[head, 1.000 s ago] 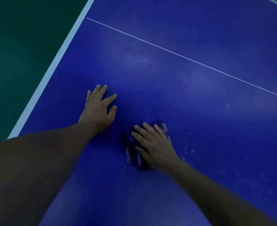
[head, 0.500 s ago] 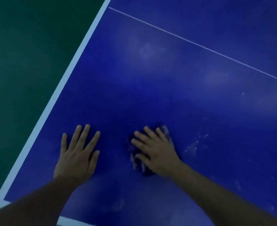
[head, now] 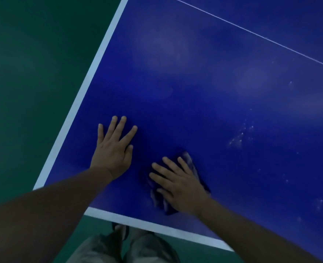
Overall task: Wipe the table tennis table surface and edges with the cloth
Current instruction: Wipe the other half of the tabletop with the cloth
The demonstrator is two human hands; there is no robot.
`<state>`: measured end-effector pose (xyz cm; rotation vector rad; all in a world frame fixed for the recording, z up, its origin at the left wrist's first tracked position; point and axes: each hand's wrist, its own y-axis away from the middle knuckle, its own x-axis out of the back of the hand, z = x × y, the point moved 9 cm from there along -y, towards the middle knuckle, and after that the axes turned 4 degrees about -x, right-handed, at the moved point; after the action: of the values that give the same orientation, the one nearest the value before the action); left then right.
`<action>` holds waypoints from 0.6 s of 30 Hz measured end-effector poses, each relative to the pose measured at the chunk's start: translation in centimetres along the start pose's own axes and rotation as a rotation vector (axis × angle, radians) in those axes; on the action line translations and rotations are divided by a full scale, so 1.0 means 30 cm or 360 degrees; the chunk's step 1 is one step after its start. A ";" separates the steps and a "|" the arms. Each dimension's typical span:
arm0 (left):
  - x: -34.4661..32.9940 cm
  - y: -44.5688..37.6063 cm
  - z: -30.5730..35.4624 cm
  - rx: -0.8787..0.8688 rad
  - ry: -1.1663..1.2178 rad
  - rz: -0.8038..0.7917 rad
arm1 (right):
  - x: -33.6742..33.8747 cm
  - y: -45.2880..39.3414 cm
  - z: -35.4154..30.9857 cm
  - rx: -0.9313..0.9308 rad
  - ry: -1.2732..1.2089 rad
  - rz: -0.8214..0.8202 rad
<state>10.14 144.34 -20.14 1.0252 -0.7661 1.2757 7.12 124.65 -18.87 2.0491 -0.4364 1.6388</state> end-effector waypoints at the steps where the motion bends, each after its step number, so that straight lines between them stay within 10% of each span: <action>1: 0.000 0.013 -0.008 -0.0022 -0.0030 -0.0030 | 0.009 0.010 0.025 0.0055 0.0046 -0.0022; 7: -0.053 0.287 -0.079 0.0335 -0.0214 0.0019 | 0.048 -0.142 0.027 -0.0745 -0.0135 0.0199; 14: -0.054 0.286 -0.077 0.0275 -0.0146 0.0091 | -0.025 0.131 -0.179 -0.0341 -0.0080 0.0000; 18: -0.047 0.292 -0.060 0.0152 -0.0142 0.0082 | 0.020 0.118 -0.010 -0.0641 -0.0012 -0.0031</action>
<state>1.13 145.35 -20.51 1.1522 -0.8100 1.3284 5.16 121.88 -17.66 1.7523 -0.6857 1.3968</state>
